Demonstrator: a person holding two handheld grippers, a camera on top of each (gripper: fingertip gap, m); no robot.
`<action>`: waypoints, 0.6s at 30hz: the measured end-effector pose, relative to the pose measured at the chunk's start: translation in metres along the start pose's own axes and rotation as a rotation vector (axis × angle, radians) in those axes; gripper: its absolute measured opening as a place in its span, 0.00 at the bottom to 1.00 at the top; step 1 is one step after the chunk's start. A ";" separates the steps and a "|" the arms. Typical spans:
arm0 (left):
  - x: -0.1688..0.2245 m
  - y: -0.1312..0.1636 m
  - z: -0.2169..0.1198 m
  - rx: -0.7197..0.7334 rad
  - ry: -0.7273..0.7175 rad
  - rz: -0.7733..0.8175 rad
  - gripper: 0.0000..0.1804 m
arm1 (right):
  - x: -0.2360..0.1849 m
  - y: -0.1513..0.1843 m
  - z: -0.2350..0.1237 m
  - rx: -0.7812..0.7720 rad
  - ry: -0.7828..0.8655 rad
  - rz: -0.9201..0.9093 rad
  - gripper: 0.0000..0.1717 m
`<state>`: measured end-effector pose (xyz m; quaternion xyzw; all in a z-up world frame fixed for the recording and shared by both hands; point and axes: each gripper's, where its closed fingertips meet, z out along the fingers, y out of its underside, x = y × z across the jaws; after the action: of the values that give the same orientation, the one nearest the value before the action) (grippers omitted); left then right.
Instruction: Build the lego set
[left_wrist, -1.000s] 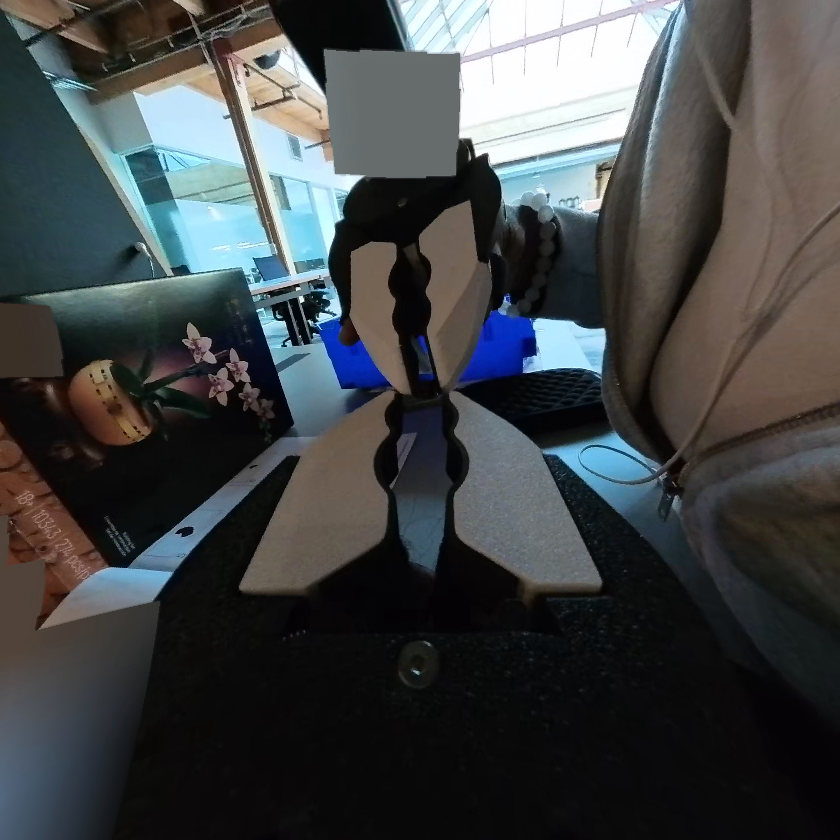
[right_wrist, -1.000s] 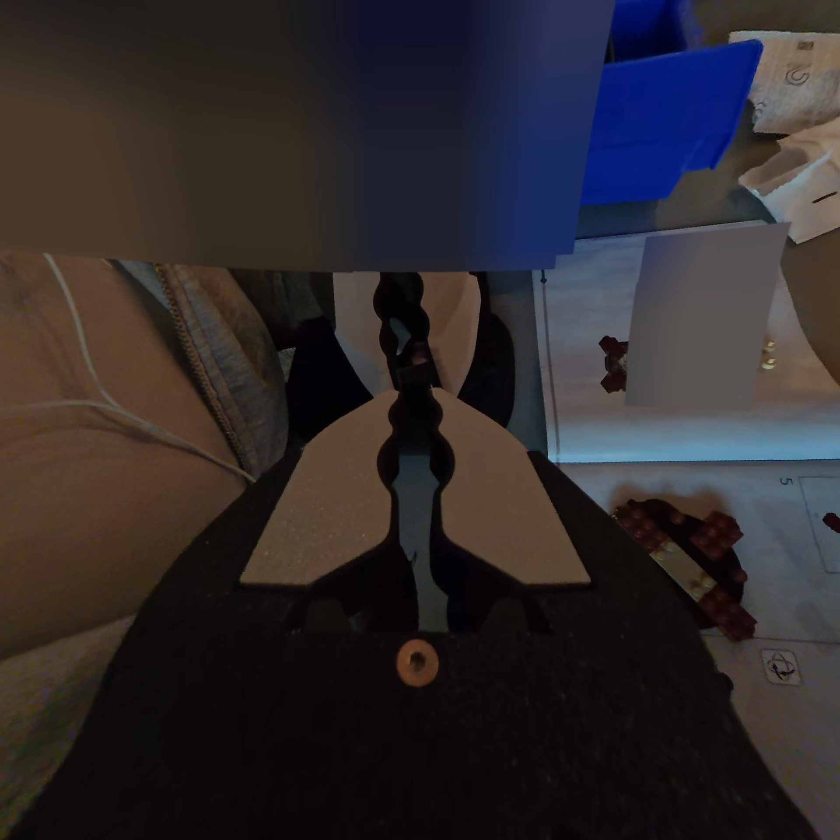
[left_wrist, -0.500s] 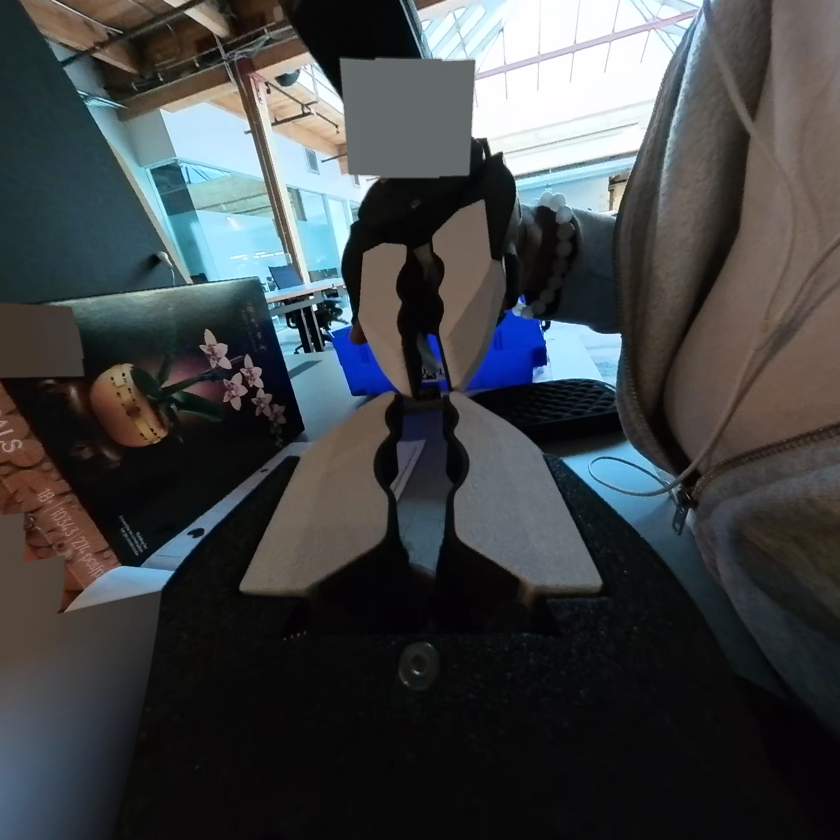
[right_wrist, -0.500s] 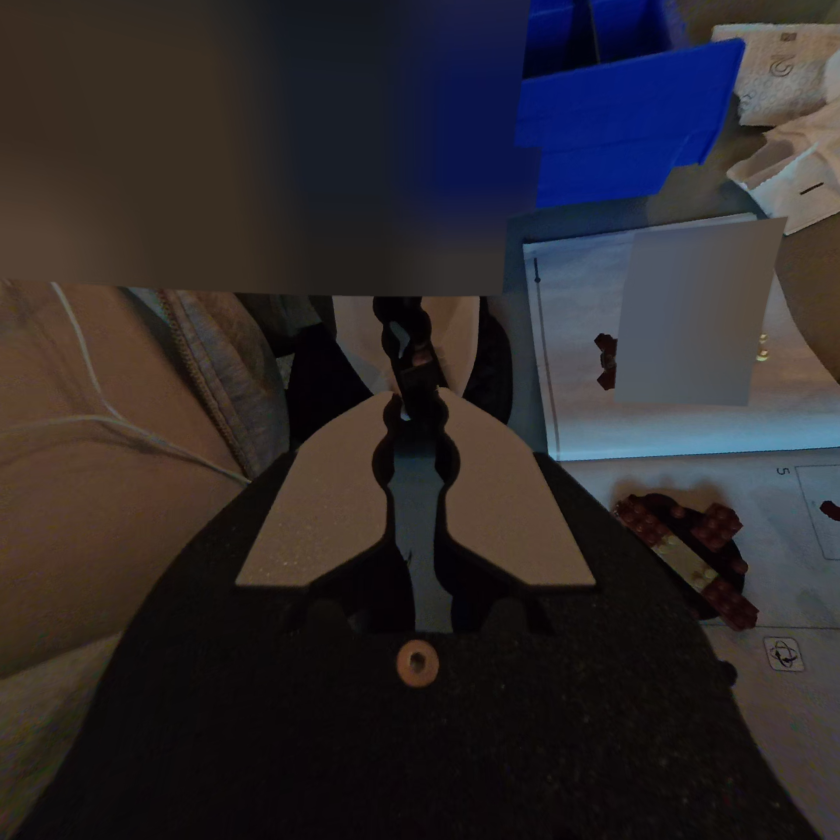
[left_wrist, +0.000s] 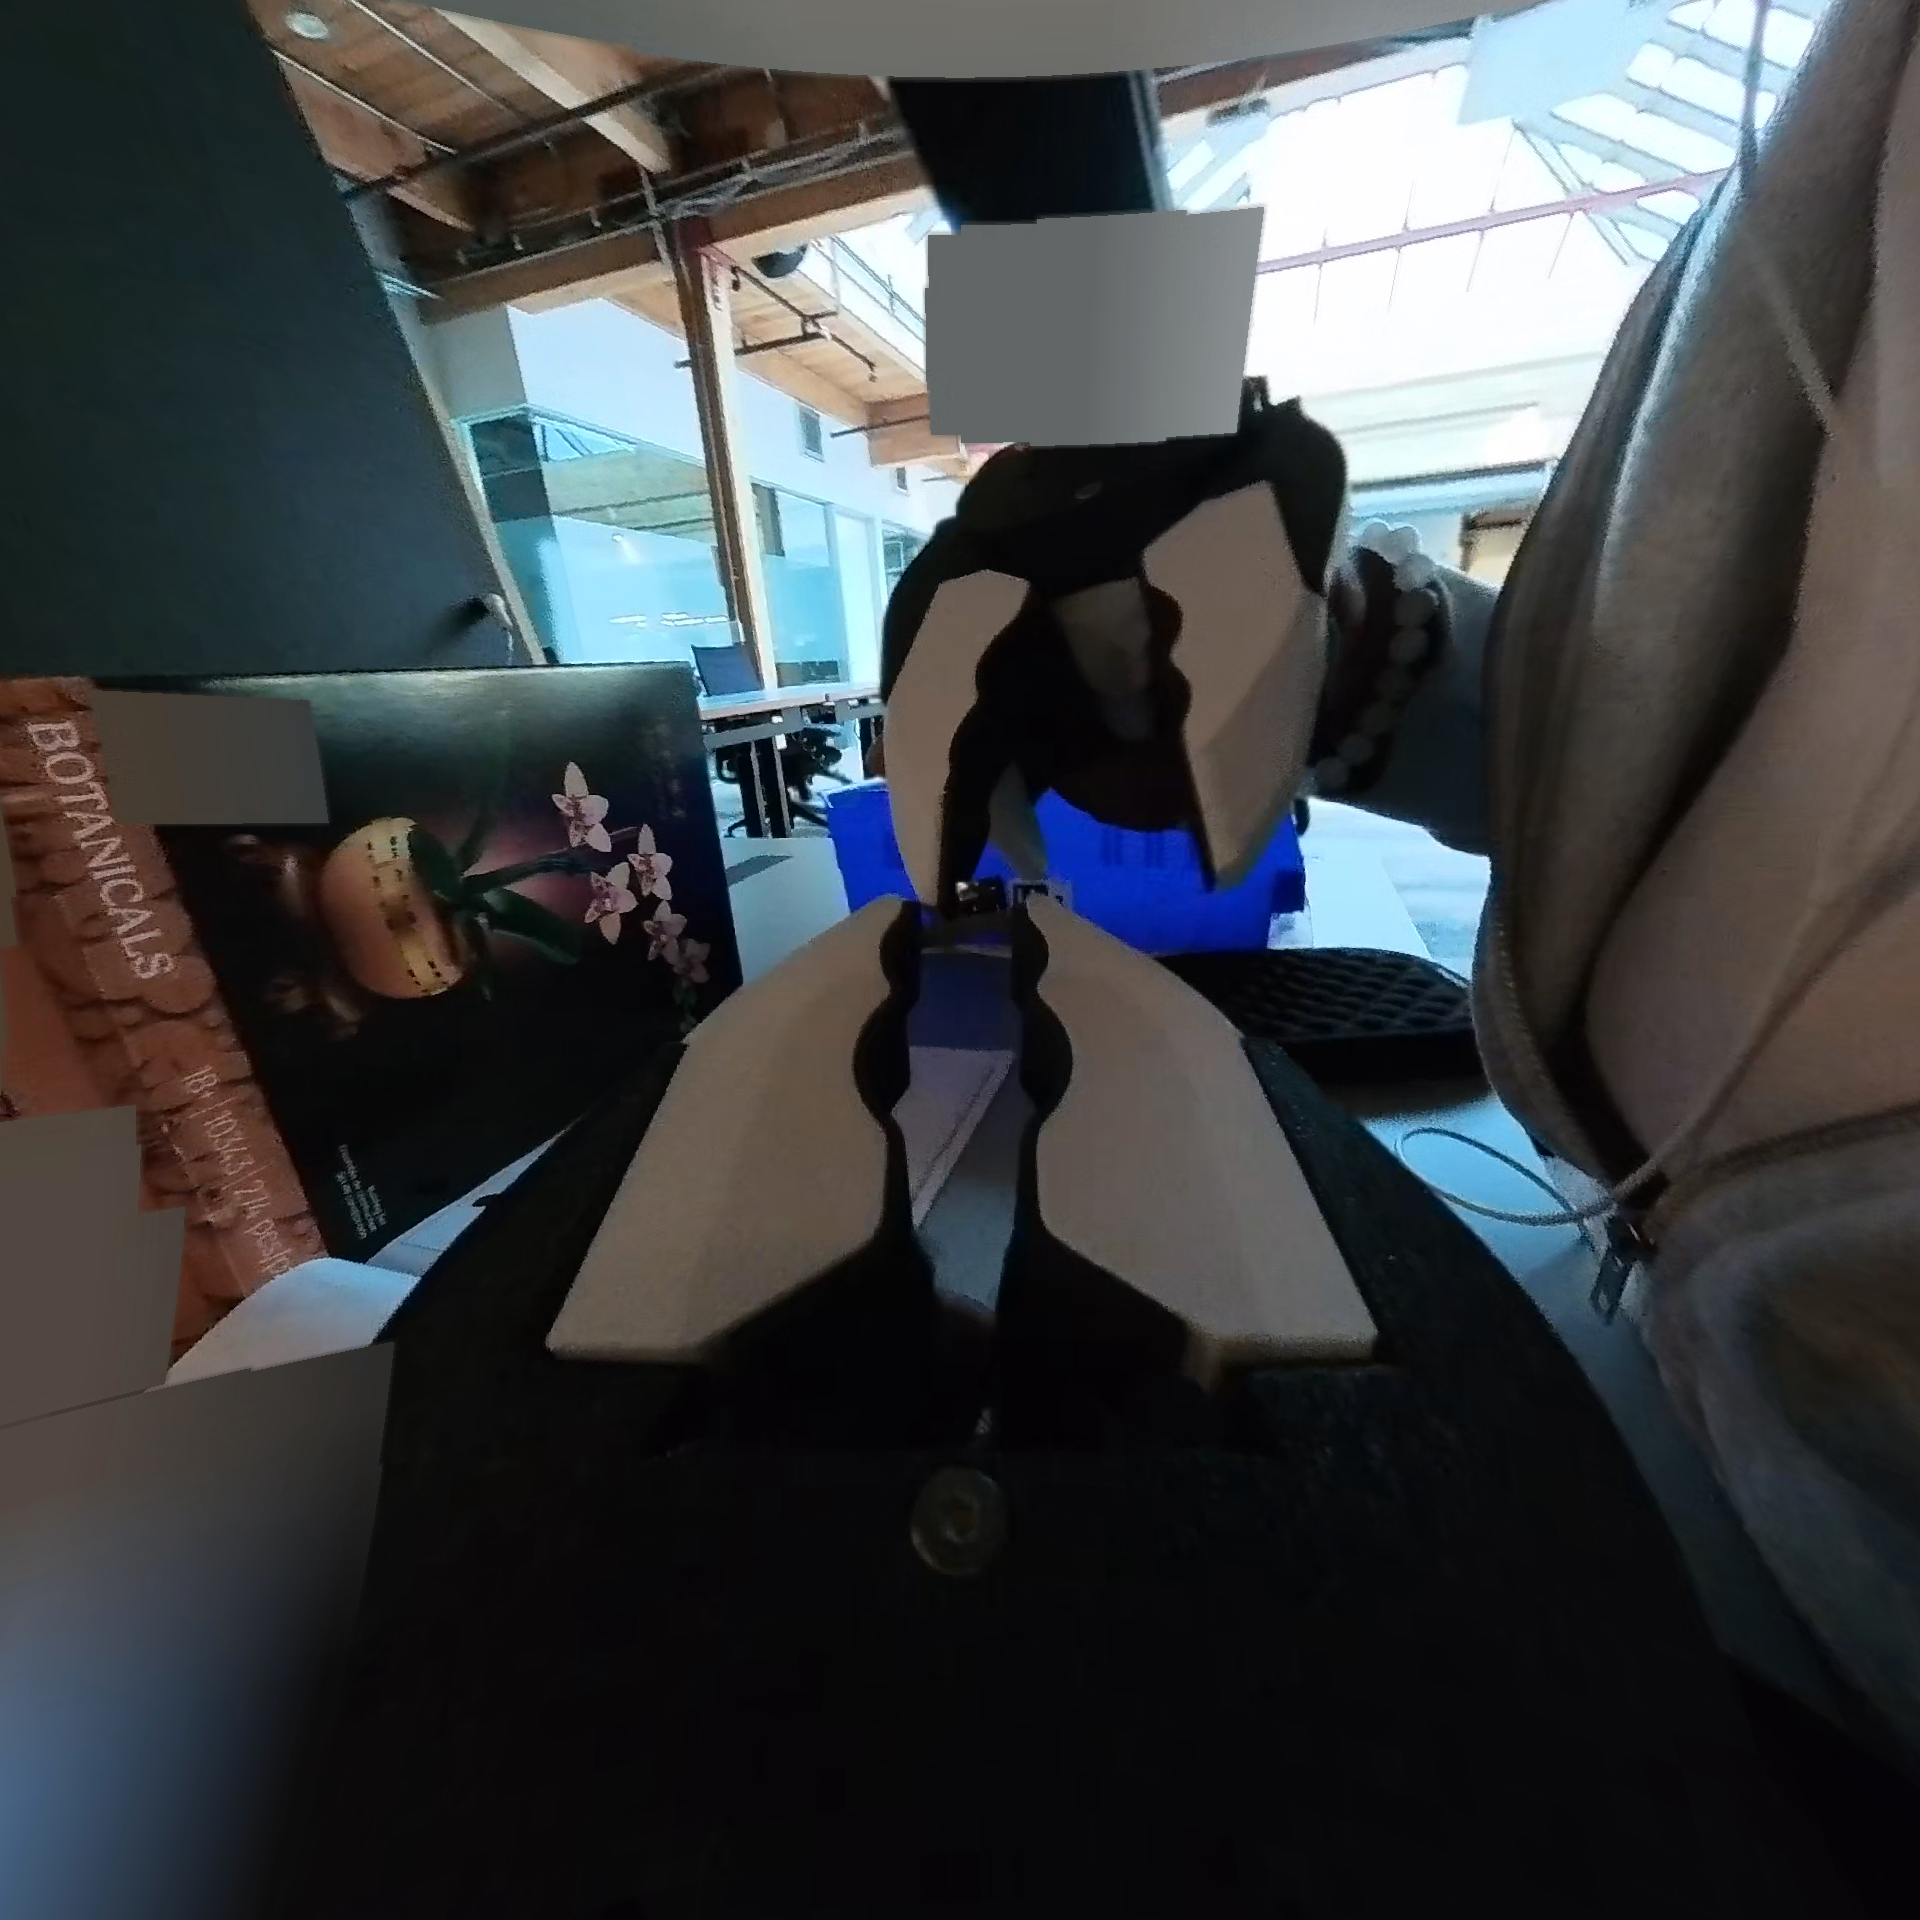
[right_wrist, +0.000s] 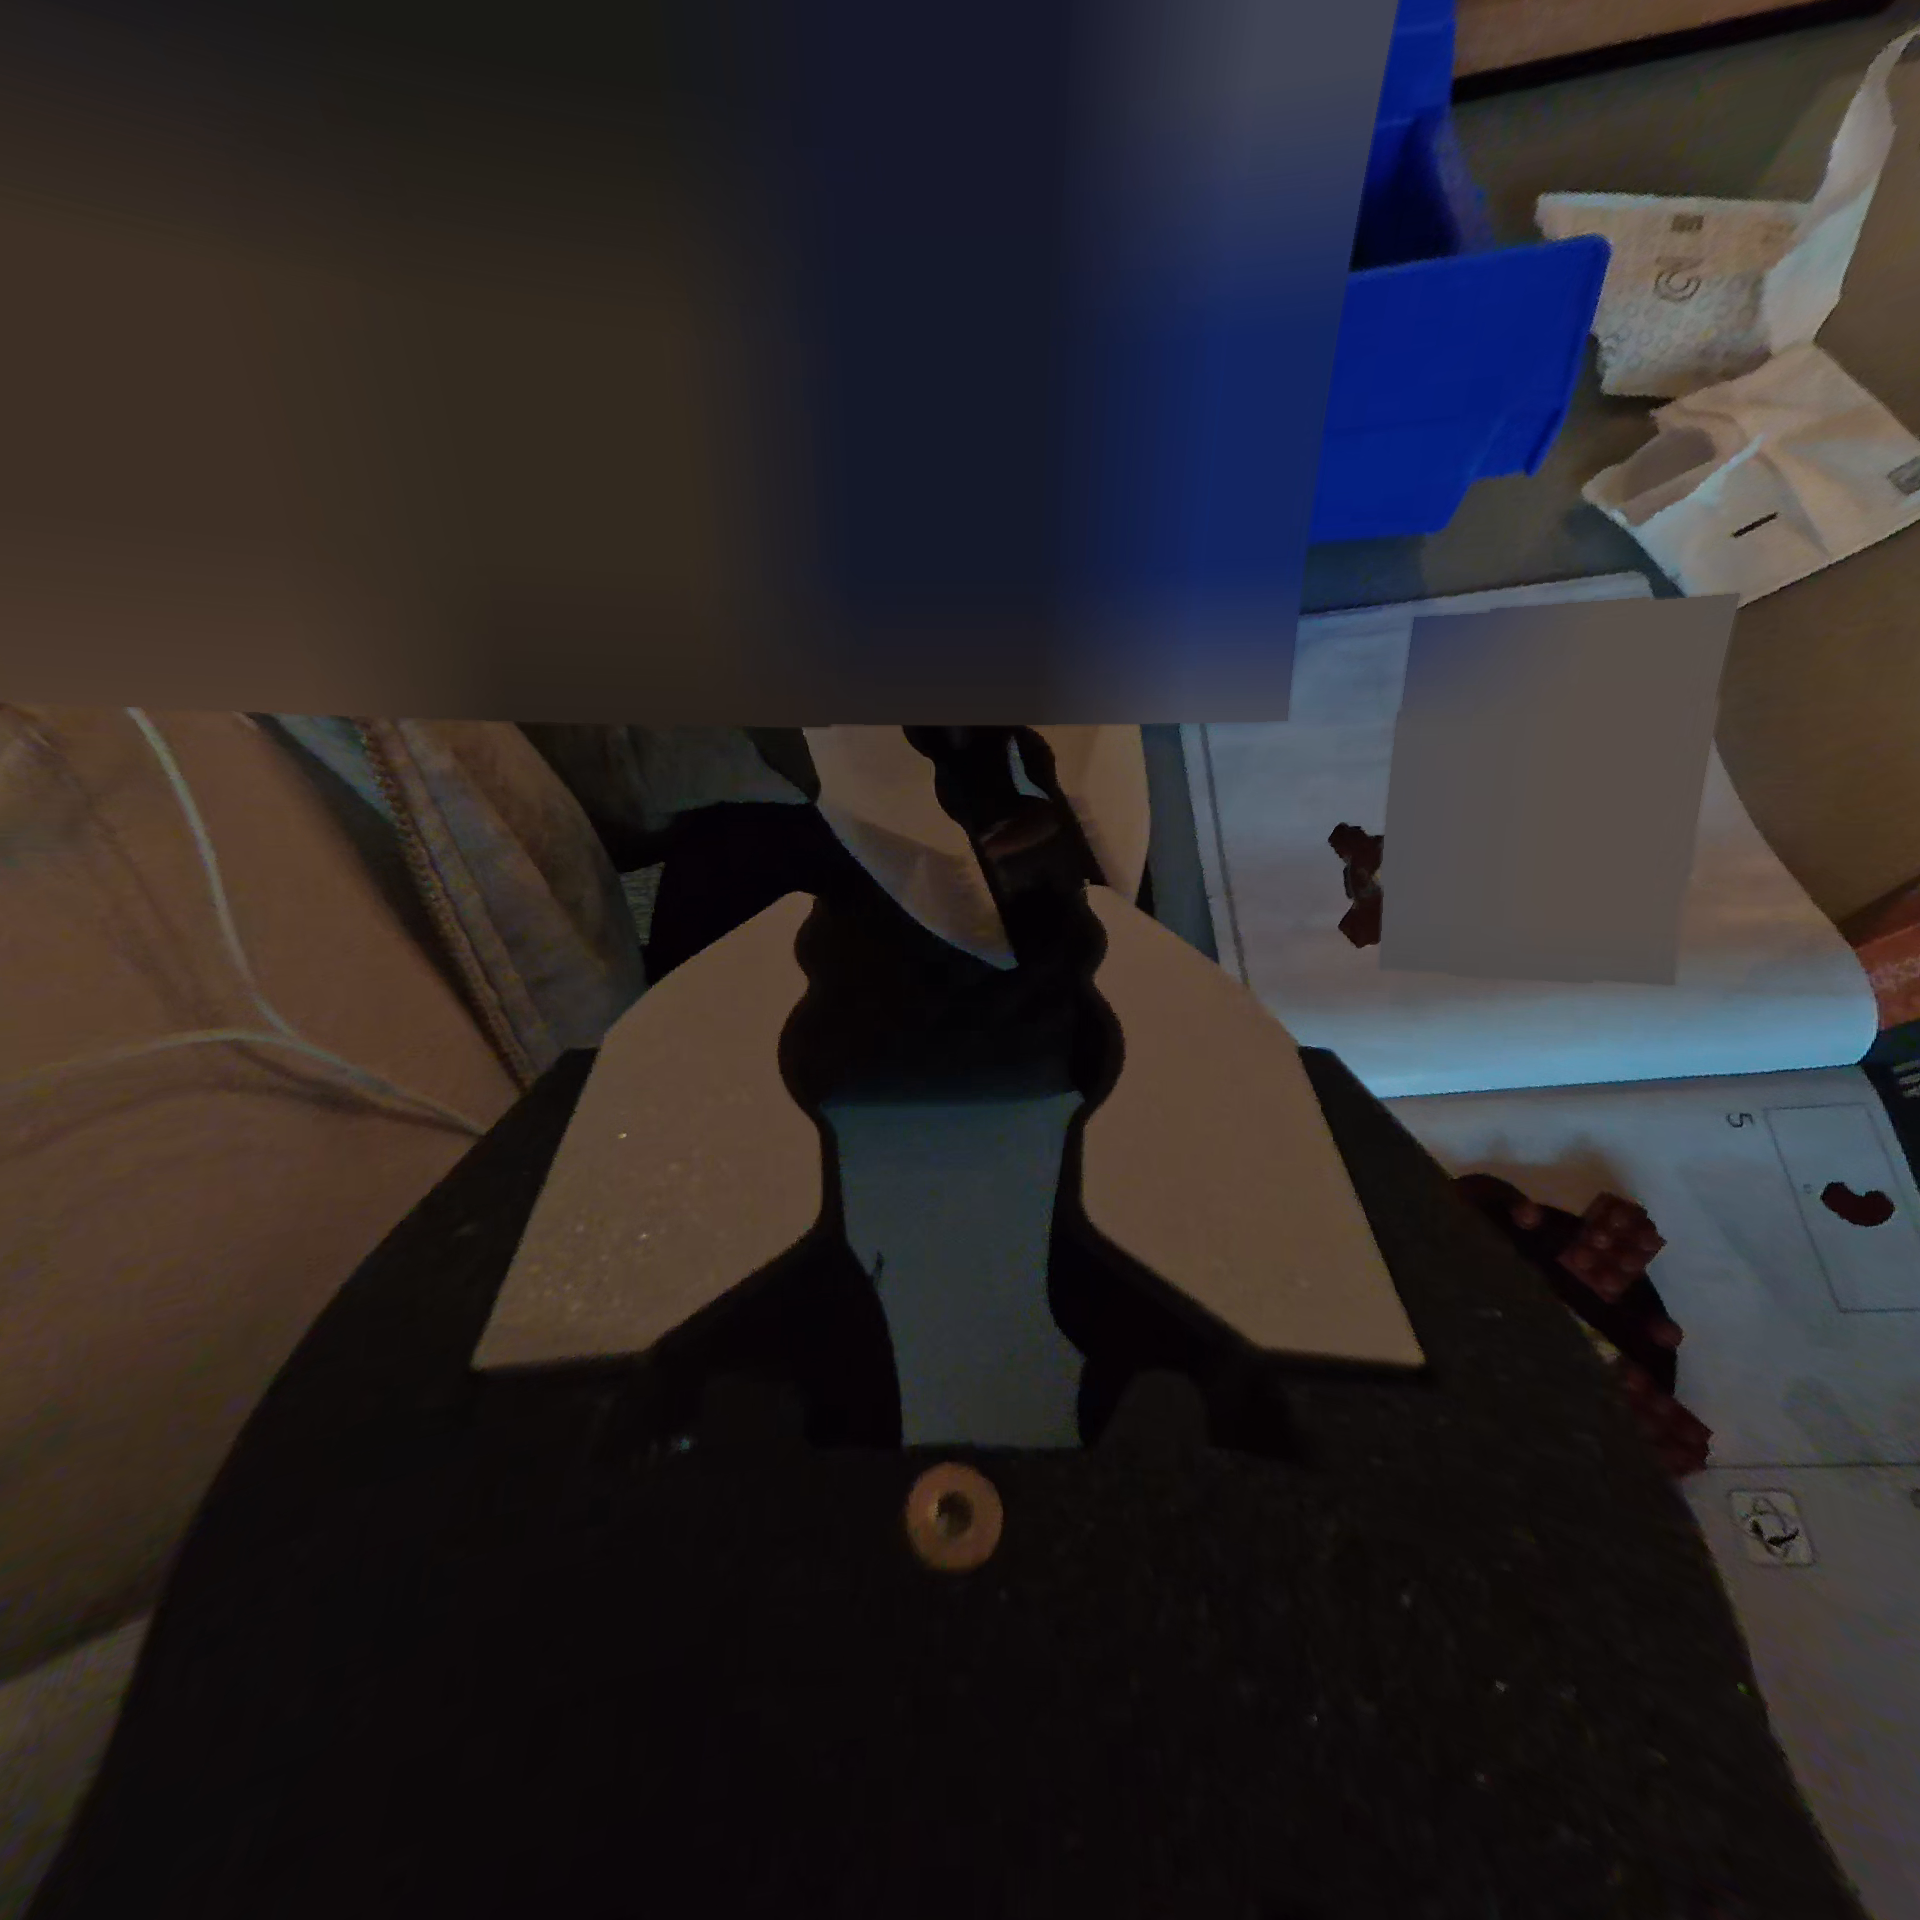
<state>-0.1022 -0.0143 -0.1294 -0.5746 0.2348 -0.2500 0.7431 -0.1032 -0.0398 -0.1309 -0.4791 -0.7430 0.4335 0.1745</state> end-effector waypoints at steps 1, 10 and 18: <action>-0.001 -0.001 0.000 0.004 -0.005 -0.003 0.09 | 0.000 -0.001 0.000 0.002 0.002 -0.002 0.25; -0.007 -0.006 -0.003 0.047 -0.027 -0.054 0.09 | -0.003 -0.011 0.002 0.035 0.019 -0.031 0.30; -0.008 -0.010 -0.004 0.074 -0.029 -0.069 0.09 | -0.004 -0.014 0.005 0.038 0.037 -0.065 0.32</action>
<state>-0.1117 -0.0142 -0.1203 -0.5581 0.1944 -0.2757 0.7581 -0.1125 -0.0479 -0.1213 -0.4596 -0.7463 0.4326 0.2112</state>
